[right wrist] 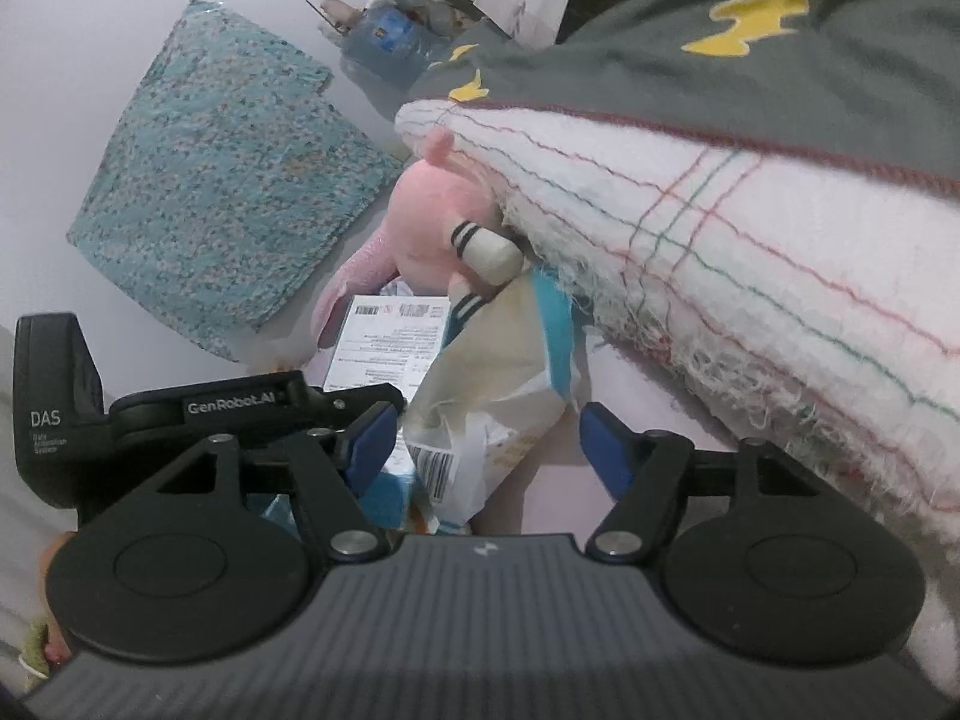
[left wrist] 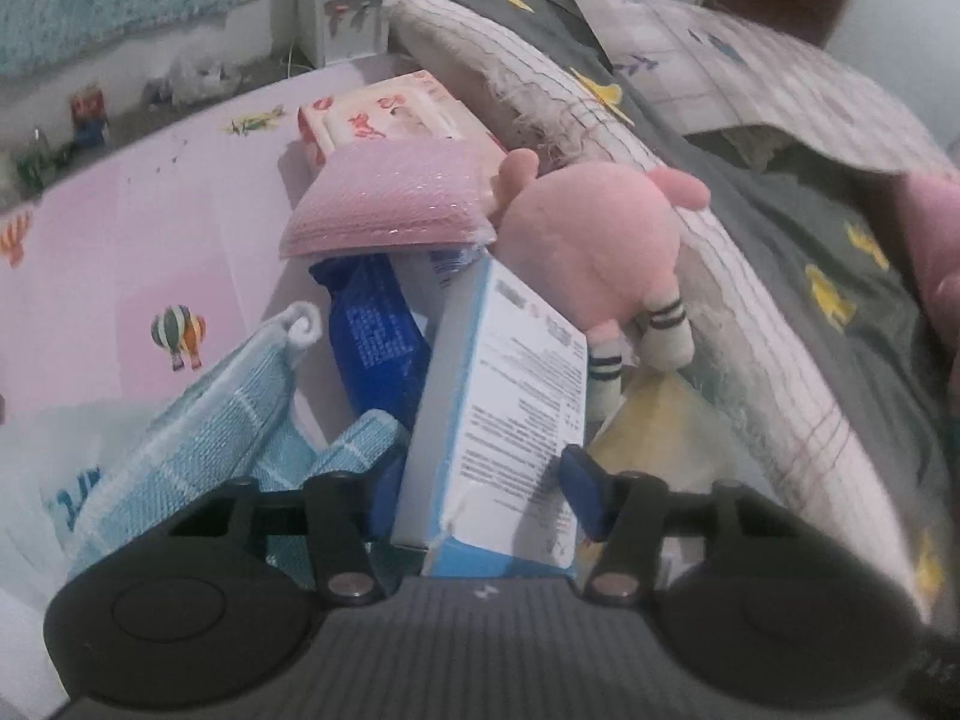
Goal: Organize soft objects
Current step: 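Grasp the white-and-blue box with the left tool while the right tool reaches toward the clear bag, then grasp the clear barcoded plastic bag with the right tool while the left tool lifts the box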
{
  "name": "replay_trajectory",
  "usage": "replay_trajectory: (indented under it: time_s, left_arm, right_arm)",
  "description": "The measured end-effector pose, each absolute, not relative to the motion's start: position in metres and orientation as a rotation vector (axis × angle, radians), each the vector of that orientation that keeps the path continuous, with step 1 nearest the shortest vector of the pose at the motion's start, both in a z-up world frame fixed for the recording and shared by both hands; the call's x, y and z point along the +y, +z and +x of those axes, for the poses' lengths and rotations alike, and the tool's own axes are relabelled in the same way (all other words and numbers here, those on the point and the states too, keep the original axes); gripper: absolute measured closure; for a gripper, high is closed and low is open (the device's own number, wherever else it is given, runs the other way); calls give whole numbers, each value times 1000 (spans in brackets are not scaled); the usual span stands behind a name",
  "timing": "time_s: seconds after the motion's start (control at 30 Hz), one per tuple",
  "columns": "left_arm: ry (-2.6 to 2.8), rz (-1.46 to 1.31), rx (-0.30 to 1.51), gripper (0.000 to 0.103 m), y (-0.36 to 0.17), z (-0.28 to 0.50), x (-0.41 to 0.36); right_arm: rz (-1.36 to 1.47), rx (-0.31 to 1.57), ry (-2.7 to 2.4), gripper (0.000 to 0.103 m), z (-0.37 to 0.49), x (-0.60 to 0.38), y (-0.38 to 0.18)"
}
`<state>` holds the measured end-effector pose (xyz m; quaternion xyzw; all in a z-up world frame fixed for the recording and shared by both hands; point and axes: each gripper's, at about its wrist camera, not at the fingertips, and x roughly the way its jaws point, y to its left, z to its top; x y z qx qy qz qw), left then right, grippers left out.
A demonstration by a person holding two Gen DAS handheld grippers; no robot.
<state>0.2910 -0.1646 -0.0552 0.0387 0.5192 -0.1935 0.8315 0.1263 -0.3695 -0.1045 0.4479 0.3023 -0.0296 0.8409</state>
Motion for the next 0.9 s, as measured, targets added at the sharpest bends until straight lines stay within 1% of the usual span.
replay_trajectory:
  time_s: [0.03, 0.1, 0.17, 0.27, 0.37, 0.43, 0.47, 0.57, 0.77, 0.8, 0.9]
  left_arm:
    - [-416, 69, 1094, 57, -53, 290, -163]
    - [-455, 50, 1072, 68, -48, 286, -160]
    - [-502, 34, 1067, 70, -44, 283, -161]
    - [-549, 18, 1087, 70, -45, 280, -167]
    - [-540, 57, 1094, 70, -51, 277, -176]
    - [-513, 85, 1098, 73, -56, 276, -180]
    - [-502, 99, 1096, 80, -58, 276, -181]
    - [-492, 124, 1079, 81, -62, 272, -181]
    - [-529, 101, 1051, 82, -49, 255, -176]
    - [-535, 100, 1041, 82, -44, 251, -176]
    - [-554, 99, 1012, 82, -31, 238, -173]
  right_arm:
    - [952, 635, -62, 31, 126, -368, -105]
    - [964, 626, -67, 27, 129, -368, -107]
    - [984, 620, -72, 27, 133, -369, -108]
    - [994, 596, -83, 27, 142, -369, -111]
    - [996, 572, -106, 30, 148, -367, -113]
    - [983, 568, -131, 38, 153, -366, -114]
    - [970, 570, -146, 50, 155, -365, -115]
    - [968, 558, -144, 54, 156, -367, -118]
    - [932, 524, -118, 69, 148, -363, -104]
    - [912, 513, -116, 86, 142, -362, -99]
    - [883, 489, -94, 89, 128, -359, -84]
